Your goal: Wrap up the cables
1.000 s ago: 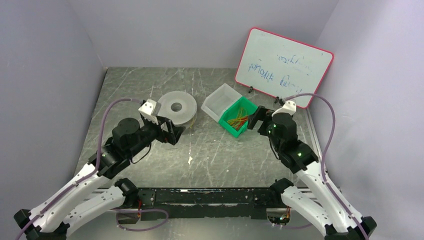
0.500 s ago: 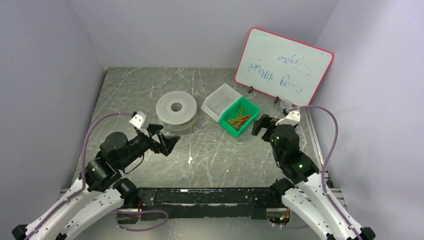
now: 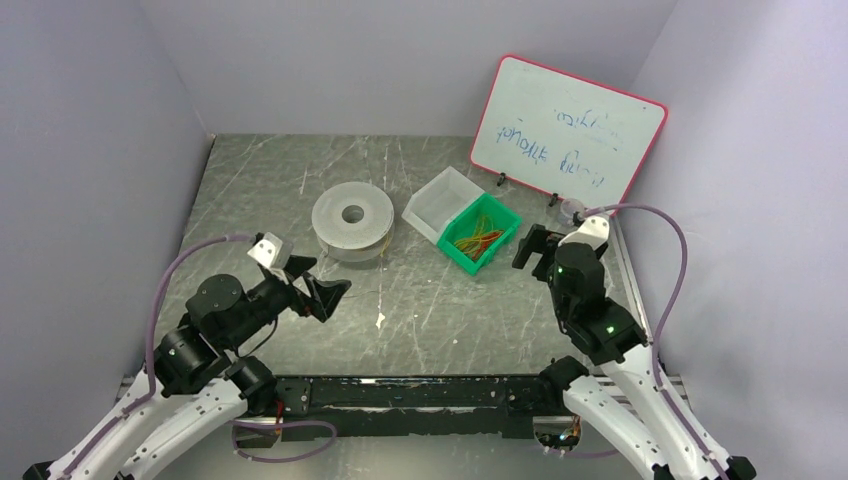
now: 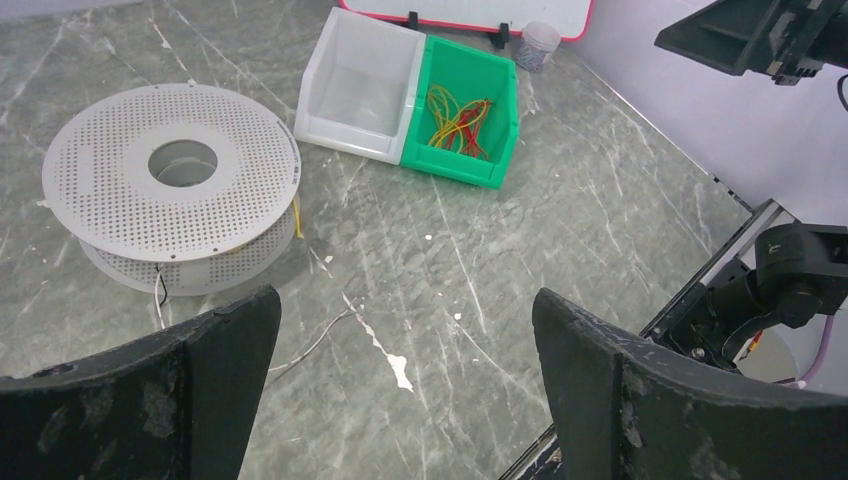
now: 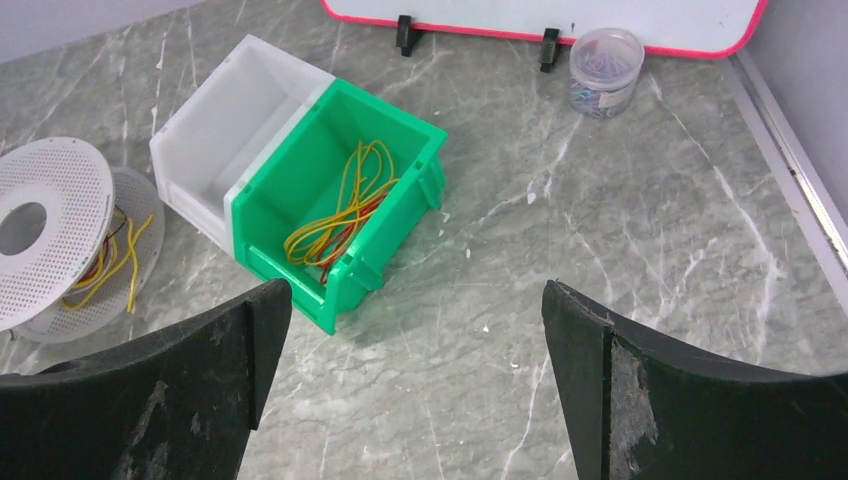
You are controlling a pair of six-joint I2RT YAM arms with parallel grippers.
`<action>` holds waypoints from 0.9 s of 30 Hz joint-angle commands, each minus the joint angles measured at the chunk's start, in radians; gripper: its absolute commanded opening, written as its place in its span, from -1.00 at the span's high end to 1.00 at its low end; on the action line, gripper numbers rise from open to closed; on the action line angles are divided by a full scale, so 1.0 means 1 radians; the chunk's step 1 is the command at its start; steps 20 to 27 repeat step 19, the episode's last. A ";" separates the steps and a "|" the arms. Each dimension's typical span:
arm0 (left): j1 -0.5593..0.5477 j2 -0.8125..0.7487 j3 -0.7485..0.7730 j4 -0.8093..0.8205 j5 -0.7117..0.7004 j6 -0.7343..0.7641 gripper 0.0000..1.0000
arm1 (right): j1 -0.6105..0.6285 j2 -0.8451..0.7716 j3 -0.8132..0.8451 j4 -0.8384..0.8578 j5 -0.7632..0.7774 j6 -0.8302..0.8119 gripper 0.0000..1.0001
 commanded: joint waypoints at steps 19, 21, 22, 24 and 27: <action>0.002 0.116 -0.001 0.003 0.037 0.031 -0.99 | -0.002 -0.129 -0.006 0.036 -0.064 -0.017 -1.00; 0.002 0.116 -0.001 0.003 0.037 0.031 -0.99 | -0.002 -0.129 -0.006 0.036 -0.064 -0.017 -1.00; 0.002 0.116 -0.001 0.003 0.037 0.031 -0.99 | -0.002 -0.129 -0.006 0.036 -0.064 -0.017 -1.00; 0.002 0.116 -0.001 0.003 0.037 0.031 -0.99 | -0.002 -0.129 -0.006 0.036 -0.064 -0.017 -1.00; 0.002 0.116 -0.001 0.003 0.037 0.031 -0.99 | -0.002 -0.129 -0.006 0.036 -0.064 -0.017 -1.00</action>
